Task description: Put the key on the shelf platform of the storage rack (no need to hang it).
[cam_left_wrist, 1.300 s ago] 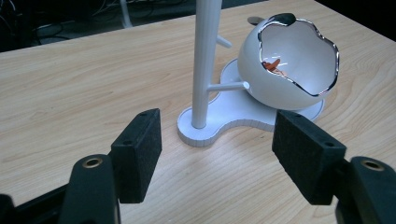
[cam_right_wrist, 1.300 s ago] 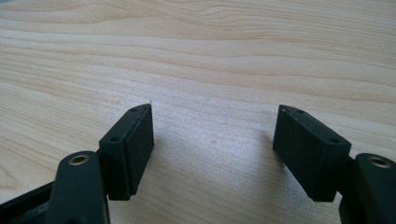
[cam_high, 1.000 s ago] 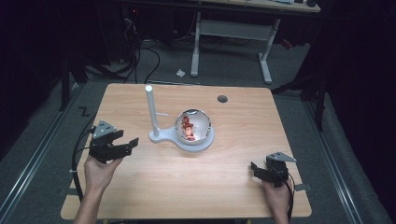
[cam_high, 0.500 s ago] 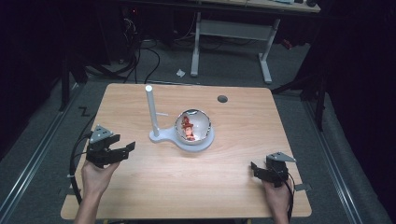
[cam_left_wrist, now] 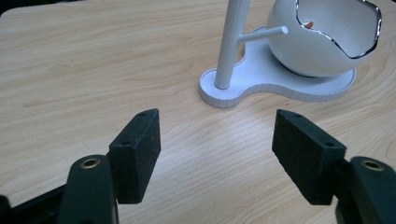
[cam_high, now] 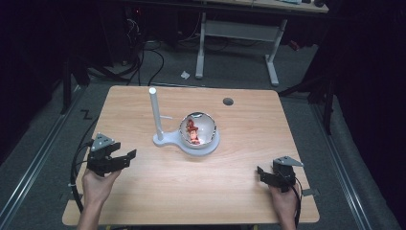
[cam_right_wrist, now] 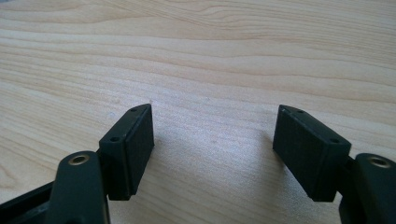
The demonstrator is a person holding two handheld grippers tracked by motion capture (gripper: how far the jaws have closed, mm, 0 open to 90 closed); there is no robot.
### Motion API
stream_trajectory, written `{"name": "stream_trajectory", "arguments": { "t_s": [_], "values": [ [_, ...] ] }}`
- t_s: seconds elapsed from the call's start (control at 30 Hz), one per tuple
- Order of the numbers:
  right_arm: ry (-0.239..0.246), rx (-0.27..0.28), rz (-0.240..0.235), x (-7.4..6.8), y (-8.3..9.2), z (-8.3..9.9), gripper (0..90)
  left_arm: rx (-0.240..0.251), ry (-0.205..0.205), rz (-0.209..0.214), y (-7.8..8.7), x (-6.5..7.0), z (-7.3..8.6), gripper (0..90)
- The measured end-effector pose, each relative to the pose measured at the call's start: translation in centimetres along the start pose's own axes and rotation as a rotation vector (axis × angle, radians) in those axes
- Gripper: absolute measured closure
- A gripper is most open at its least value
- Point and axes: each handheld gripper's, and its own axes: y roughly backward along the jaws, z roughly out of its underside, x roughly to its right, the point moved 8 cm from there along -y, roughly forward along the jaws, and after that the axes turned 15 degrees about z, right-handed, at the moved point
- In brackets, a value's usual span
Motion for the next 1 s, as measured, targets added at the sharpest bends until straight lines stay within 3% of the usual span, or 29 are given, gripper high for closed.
{"name": "stream_trajectory", "arguments": {
  "t_s": [0.5,1.0],
  "values": [
    [0.0,0.0,0.0,0.0,0.0,0.0,29.4,-0.02,0.025,-0.018,-0.3,-0.7,2.1,32.7],
    [0.0,0.0,0.0,0.0,0.0,0.0,29.4,-0.056,0.061,-0.025,-1.8,-1.3,4.7,31.9]
  ]
}}
